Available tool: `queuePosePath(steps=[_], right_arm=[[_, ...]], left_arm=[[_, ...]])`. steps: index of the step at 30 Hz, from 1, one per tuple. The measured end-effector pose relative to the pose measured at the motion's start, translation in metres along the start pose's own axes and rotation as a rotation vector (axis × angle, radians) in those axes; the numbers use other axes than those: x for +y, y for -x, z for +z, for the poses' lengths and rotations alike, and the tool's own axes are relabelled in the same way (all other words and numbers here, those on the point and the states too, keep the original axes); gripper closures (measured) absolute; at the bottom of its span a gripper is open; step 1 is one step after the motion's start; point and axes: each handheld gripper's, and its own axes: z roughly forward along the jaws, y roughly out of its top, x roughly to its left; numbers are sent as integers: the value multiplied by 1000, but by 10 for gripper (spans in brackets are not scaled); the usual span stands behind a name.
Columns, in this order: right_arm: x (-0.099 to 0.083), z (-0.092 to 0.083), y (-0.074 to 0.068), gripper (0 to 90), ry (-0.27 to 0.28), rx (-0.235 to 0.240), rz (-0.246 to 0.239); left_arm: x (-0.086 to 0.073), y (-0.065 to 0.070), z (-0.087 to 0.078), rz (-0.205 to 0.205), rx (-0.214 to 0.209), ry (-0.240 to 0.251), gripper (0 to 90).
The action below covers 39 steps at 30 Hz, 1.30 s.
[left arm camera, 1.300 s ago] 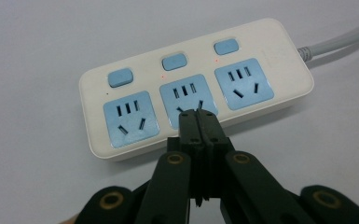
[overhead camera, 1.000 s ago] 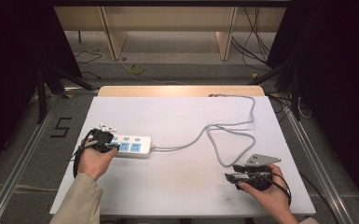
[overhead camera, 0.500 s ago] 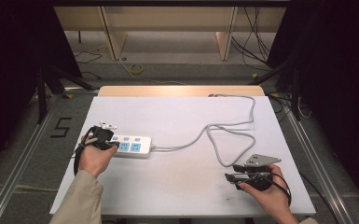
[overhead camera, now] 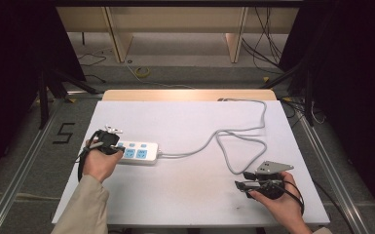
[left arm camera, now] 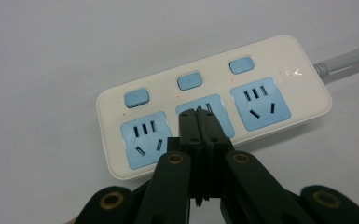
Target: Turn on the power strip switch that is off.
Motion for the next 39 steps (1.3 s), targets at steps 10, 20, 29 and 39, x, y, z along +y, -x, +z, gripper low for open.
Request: queuePosePath(steps=[10,20,29,39], right_arm=[[0,1,0,503,-1,0,-1],[0,1,0,500,-3,0,1],[0,1,0,464,2,1,0],[1,1,0,428,9,3,2]], left_arm=[[2,-3,3,0,-2,-21,899],[9,-7,2,-6,-16,-33,898],[13,-11,5,-1,3,-43,898],[18,-17,8,-3,23,-52,898]])
